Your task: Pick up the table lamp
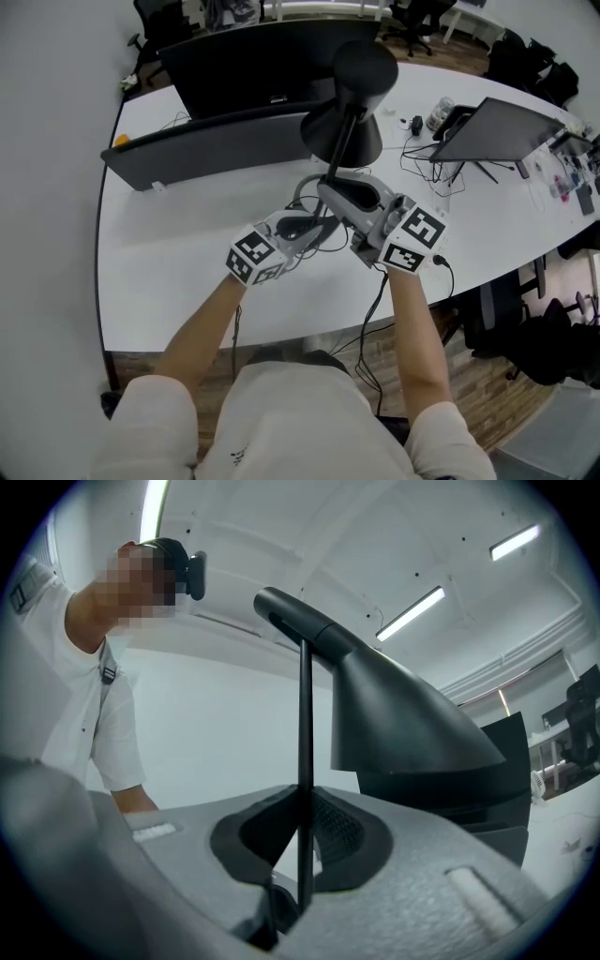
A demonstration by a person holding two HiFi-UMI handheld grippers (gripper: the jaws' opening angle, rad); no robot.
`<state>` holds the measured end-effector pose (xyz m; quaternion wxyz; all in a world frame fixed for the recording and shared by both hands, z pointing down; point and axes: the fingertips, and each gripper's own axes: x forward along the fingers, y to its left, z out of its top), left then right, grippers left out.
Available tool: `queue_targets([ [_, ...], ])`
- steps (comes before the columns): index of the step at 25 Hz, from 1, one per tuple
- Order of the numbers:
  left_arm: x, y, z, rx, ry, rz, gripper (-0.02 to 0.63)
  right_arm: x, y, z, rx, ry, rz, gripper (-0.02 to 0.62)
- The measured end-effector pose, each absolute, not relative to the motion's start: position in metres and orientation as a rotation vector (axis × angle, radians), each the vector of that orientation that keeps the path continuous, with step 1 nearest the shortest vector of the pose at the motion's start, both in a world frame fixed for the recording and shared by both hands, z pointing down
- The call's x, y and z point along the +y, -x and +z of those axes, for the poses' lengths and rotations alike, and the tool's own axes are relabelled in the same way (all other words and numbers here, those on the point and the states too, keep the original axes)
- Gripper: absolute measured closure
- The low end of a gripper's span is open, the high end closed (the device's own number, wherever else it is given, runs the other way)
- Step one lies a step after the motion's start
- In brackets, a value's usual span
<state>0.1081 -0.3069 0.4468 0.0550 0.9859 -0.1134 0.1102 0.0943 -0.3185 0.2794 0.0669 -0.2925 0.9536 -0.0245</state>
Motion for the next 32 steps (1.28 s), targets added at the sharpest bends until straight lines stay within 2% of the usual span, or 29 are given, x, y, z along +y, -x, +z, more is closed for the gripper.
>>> queue_targets([
  [32, -0.273, -0.106, 0.357, -0.385, -3.063, 0.252, 0.561, -0.283, -0.089, 0.192, 2.900, 0.833, 0.011, 0.558],
])
